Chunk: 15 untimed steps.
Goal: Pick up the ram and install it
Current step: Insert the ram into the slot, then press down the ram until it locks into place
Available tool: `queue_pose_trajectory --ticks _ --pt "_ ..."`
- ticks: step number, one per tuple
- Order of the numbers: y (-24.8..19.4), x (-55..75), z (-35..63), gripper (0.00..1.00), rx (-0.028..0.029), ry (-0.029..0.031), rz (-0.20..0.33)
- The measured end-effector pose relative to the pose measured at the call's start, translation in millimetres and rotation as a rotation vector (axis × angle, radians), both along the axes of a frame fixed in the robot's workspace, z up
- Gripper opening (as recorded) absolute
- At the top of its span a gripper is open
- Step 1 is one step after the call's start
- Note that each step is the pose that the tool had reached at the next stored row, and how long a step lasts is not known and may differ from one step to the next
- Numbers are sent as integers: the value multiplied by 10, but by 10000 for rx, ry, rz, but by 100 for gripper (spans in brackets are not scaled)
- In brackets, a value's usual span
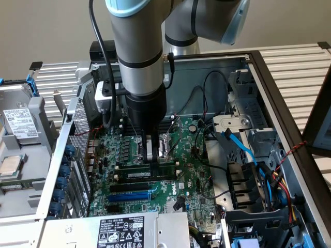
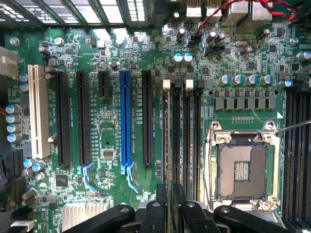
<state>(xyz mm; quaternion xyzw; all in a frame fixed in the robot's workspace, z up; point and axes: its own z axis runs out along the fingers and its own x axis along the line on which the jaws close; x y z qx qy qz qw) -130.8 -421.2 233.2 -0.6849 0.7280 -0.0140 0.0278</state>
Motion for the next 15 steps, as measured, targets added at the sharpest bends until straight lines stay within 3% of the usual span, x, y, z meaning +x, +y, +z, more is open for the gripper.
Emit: queue_pose_trajectory --ticks 6,15 --pt "0 0 86 20 0 0 4" --pt "0 0 89 20 1 -1 5"
